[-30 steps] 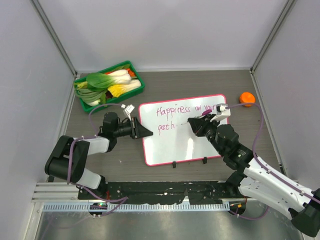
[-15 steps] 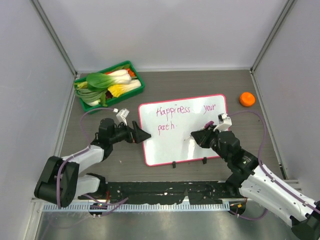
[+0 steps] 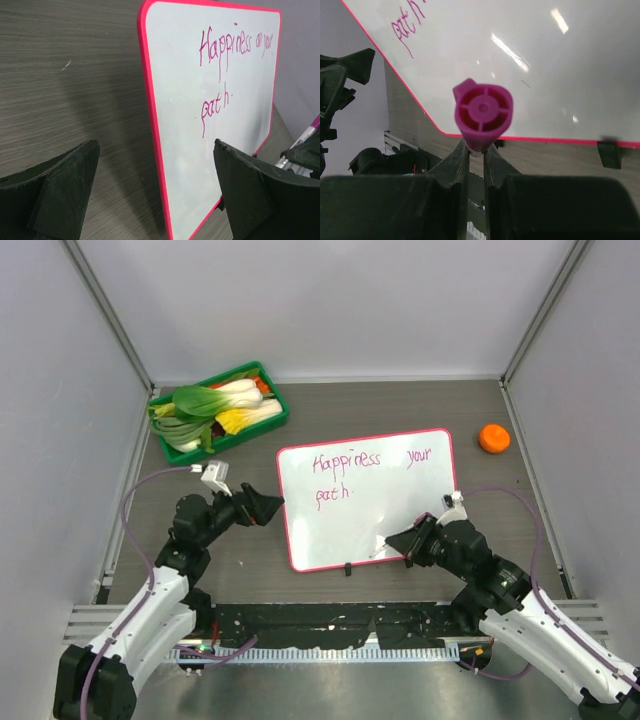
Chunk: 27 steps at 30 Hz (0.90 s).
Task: Write a sentence on the whiteboard
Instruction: Place the whiteboard marker at the center of the board.
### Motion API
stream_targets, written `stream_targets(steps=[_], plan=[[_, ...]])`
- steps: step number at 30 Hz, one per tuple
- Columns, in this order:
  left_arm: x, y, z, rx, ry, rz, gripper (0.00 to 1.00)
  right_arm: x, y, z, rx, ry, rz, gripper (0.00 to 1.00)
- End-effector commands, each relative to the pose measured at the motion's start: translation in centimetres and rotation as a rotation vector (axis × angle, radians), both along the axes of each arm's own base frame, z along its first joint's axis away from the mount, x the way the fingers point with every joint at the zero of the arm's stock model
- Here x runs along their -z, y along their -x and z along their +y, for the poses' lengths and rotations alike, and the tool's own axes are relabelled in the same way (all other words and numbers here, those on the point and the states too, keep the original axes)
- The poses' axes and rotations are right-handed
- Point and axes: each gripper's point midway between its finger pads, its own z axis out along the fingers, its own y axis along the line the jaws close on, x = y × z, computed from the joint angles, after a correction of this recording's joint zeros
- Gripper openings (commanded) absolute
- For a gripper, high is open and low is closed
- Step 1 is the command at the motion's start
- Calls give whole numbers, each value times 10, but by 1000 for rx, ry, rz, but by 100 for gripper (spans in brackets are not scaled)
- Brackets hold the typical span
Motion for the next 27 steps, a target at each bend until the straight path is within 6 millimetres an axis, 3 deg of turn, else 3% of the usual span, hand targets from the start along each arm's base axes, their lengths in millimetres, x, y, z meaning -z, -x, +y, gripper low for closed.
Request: stream_targets(steps=[1, 7, 14, 16, 21, 27], plan=[[-13, -7, 14, -102, -11, -12, 100, 25, 30, -6, 23, -67, 195, 1], [-32, -15, 12, -115, 18, -2, 100, 48, 42, -34, 139, 9, 293, 2], [-46, -31, 10, -137, 28, 22, 100, 63, 47, -37, 160, 51, 368, 5], [-47, -34, 9, -144, 32, 20, 100, 65, 48, -38, 161, 62, 381, 12], [-50, -38, 10, -155, 34, 21, 100, 59, 43, -39, 180, 59, 359, 50], [-53, -43, 7, -150, 42, 21, 100, 38, 30, -39, 197, 39, 279, 77]])
